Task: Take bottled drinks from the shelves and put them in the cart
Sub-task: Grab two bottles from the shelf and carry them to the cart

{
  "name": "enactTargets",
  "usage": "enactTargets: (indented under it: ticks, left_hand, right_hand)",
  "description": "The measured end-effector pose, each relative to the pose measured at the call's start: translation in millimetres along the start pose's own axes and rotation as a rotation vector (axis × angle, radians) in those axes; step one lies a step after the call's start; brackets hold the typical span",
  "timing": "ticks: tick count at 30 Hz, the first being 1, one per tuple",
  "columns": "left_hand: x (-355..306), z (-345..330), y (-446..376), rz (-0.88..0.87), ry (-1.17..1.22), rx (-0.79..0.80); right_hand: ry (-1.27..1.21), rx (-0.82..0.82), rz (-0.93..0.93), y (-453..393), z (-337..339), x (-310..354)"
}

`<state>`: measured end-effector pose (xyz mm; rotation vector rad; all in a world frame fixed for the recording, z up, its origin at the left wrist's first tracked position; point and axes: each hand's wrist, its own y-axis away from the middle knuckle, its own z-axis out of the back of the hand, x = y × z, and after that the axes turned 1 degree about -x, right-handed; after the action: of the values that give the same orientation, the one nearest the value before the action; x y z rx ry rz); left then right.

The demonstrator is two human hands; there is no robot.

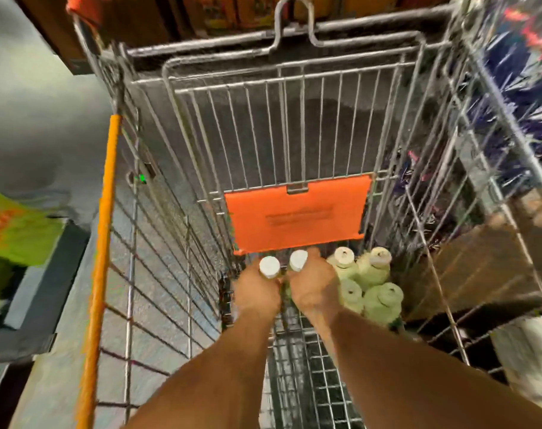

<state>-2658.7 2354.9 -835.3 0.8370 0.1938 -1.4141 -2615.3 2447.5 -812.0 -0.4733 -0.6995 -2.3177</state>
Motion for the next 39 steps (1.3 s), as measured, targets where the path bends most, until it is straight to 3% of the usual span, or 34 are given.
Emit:
enactTargets:
  ticks: [6, 11, 16, 21, 29, 39]
  left_hand:
    - [6.7, 4.7, -27.9, 0.064, 0.082, -0.073]
    - [13.7, 11.3, -29.4, 0.043, 0.086, -0.045]
    - [0.3, 19.2, -20.8, 0.068, 0.091, -0.019]
    - [-25.6, 47.6, 1.9, 0.031, 0.131, -0.013]
    - [-91.1, 156.5, 78.8, -0.342, 0.052, -0.014]
    - [-162.5, 341.8, 268.8, -0.874, -0.337, 0.059]
  right_hand:
    - [-0.093, 0.012, 0.027, -16.6, -23.3, 19.1]
    - [-0.047, 0.021, 0.011, -16.0, -24.6, 27.9]
    - [-0.076, 0.099, 0.010, -14.1, -12.5, 34.9]
    - [-0.068, 0.033, 0.020, 9.3, 17.2, 45.0]
    - [-0.152, -0.205, 0.009, 113.7, 122.4, 94.8]
    - [-0.129, -0.595, -0.054, 355.5, 297.0, 139.5]
